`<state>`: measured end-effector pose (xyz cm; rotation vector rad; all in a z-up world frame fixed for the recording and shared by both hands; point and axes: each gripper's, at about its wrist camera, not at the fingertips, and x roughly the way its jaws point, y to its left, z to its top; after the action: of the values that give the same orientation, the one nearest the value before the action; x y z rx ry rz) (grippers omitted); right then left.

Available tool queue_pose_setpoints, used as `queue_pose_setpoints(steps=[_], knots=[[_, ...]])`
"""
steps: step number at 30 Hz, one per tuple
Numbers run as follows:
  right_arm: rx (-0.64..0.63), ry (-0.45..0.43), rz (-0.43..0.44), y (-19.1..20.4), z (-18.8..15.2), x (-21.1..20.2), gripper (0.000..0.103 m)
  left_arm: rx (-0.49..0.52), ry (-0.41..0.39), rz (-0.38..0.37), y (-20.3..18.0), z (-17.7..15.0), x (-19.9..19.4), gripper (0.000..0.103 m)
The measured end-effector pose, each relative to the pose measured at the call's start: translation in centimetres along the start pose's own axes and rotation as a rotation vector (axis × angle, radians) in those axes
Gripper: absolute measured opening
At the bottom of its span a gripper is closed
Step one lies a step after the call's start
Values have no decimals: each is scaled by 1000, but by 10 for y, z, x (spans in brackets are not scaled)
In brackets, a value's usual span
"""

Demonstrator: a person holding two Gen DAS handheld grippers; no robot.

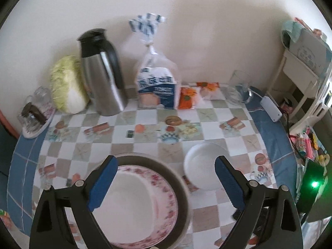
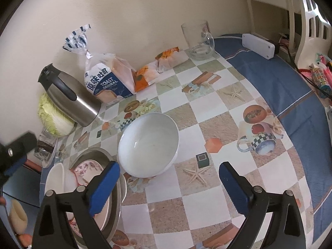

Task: Organize plates and bowls
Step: 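Move both tools to the white round bowl on the table, then close both tools together on the rim of the white round bowl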

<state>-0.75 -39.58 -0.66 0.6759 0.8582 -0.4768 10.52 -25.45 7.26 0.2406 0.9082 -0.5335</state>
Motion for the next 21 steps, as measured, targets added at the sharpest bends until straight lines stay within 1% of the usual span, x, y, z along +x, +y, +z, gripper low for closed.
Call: queue_pose_setpoints(steps=[3, 6, 9, 12, 15, 17, 21], knots=[[11, 6, 10, -5, 1, 6, 98, -17, 30, -45, -10, 7, 13, 95], [33, 14, 13, -14, 2, 12, 98, -14, 43, -35, -19, 11, 26, 95], [54, 18, 7, -24, 3, 18, 98, -25, 100, -40, -25, 15, 47, 95], [74, 17, -2, -32, 4, 22, 98, -13, 139, -21, -31, 16, 67, 95], [84, 21, 6, -35, 4, 29, 98, 1, 146, 5, -36, 17, 79, 95], [89, 28, -2, -35, 3, 34, 98, 15, 142, 8, -40, 18, 87, 95], [86, 28, -3, -31, 3, 44, 98, 18, 169, 43, -42, 18, 105, 95]])
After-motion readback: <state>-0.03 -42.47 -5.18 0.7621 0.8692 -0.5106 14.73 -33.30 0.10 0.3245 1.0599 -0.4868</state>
